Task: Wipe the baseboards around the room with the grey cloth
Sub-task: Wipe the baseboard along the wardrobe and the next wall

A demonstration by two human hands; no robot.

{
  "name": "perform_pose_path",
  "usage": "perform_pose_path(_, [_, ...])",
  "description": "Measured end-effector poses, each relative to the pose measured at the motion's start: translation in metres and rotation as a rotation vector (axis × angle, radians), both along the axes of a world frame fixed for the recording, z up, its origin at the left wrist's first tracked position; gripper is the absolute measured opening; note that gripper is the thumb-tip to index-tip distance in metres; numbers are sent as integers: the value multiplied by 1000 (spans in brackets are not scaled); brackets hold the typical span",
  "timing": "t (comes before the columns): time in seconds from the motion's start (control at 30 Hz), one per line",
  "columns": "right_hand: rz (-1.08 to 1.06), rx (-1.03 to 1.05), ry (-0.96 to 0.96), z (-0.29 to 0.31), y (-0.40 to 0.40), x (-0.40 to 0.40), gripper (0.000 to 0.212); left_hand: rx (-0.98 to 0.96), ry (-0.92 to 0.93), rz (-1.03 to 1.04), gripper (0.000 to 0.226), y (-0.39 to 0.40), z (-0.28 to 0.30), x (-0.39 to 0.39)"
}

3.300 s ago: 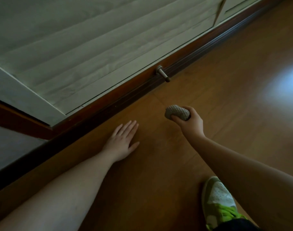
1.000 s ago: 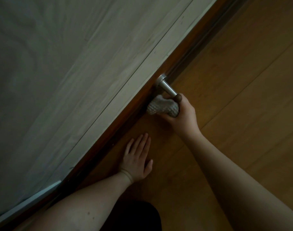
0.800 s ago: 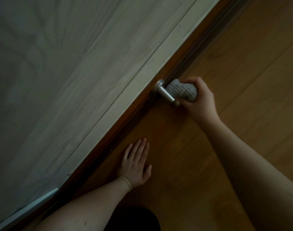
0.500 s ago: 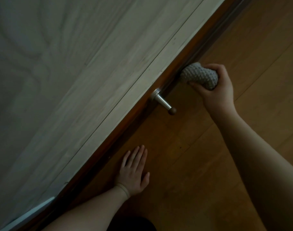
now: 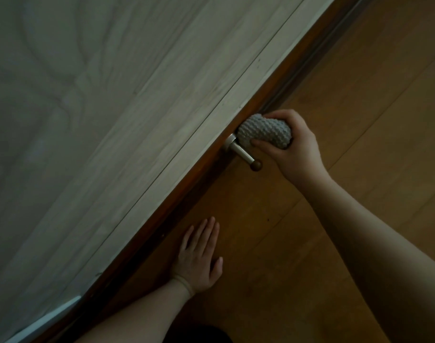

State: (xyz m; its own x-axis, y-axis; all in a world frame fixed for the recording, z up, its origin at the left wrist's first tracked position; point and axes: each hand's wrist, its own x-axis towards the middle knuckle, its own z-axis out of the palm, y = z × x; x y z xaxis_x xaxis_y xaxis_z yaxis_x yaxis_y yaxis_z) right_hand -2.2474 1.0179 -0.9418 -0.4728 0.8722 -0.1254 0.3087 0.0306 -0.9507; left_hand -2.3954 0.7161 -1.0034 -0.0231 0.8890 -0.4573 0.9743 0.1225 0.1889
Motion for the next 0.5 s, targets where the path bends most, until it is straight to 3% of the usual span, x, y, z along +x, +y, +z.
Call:
perform_pose_path(0.27, [-46, -141, 21, 5, 15, 5, 39, 31, -12, -4, 88, -5, -5, 1])
perform_pose_path(0.4, [-201, -209, 71, 10, 61, 19, 35, 40, -6, -5, 84, -8, -7, 2])
perform_pose_path(0.5, [-180, -260, 72, 14, 101, 33, 34, 50, -7, -1, 76, -10, -8, 1])
